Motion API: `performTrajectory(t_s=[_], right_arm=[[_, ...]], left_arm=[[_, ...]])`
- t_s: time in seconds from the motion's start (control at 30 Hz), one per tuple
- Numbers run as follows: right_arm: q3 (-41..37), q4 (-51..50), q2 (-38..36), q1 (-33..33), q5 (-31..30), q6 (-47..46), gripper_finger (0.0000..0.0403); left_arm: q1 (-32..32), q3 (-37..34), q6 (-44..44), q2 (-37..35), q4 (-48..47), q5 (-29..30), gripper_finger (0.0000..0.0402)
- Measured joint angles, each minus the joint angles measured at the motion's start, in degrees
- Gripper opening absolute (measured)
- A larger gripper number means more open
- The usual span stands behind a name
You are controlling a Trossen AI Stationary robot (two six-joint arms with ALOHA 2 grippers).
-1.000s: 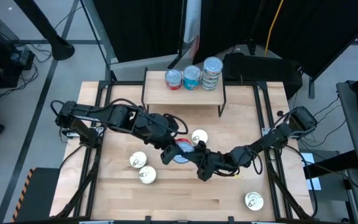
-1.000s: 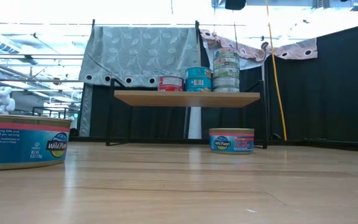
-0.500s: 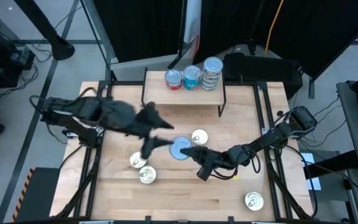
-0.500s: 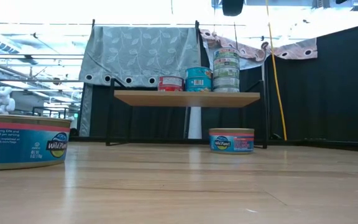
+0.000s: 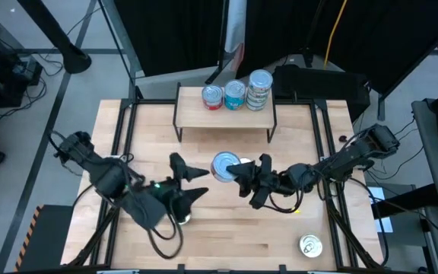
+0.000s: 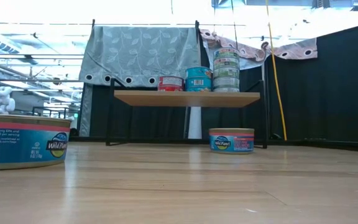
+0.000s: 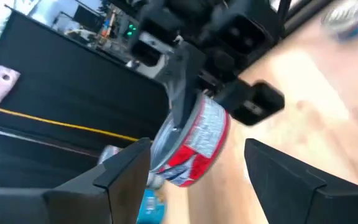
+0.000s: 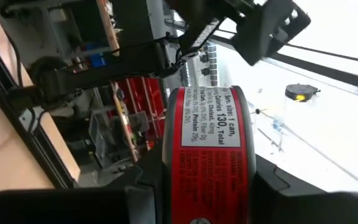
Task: Stack canned seafood by type on shelf
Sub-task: Stack the red tuna can on top of the other red tuna cans on the shelf
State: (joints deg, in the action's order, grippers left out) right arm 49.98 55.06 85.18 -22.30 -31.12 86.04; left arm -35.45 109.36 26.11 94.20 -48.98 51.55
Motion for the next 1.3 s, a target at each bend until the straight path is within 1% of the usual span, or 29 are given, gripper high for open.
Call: performTrajectory(t_s=[0.07, 0.2, 0.4, 0.47, 0.53, 0.63, 0.8, 0.97, 1.13, 1.3], right_arm=[[0.0, -2.2, -1.17, 0.9, 1.43, -2.2, 0.012], [0.0, -6.58, -3.38, 2.88, 6.13, -7.49, 0.0121], [0.0, -13.78, -6.36, 5.04, 10.93, -16.0, 0.0121], [0.0, -15.17, -6.82, 5.59, 12.07, -18.08, 0.0121], [0.0, -15.64, -7.05, 5.9, 12.14, -19.46, 0.0121], [0.0, -15.54, -7.1, 6.54, 12.25, -20.42, 0.0121], [0.0, -16.4, -7.1, 7.18, 14.55, -22.36, 0.0121], [-0.02, -16.92, -7.08, 8.01, 15.24, -24.77, 0.0121], [-0.04, -18.58, -7.08, 8.37, 15.07, -25.43, 0.0121], [-0.04, -19.24, -6.97, 8.37, 15.16, -25.57, 0.0121]], left_arm=[[0.21, 0.0, 2.64, 1.29, -0.01, 1.03, 0.0261], [1.9, -0.01, 6.83, 2.82, -1.6, 1.55, 0.0261], [5.59, -0.02, 7.38, 3.01, -4.87, 3.63, 0.0261], [6.79, -0.02, 7.38, 3.01, -5.95, 3.5, 0.0261], [7.67, -0.02, 7.37, 3.02, -7.21, 1.81, 0.0261], [8.36, -0.02, 7.33, 3.01, -7.53, -2.29, 0.0261], [9.2, -0.02, 7.17, 3.03, -7.41, -4.68, 0.0261], [10.57, -0.02, 4.13, 3.05, -7.49, -11.51, 0.026], [10.92, -0.02, 1.88, 3.85, -9.25, -10.81, 0.025], [10.33, -0.02, -2.84, 4.1, -11.3, -10.69, 0.0236]])
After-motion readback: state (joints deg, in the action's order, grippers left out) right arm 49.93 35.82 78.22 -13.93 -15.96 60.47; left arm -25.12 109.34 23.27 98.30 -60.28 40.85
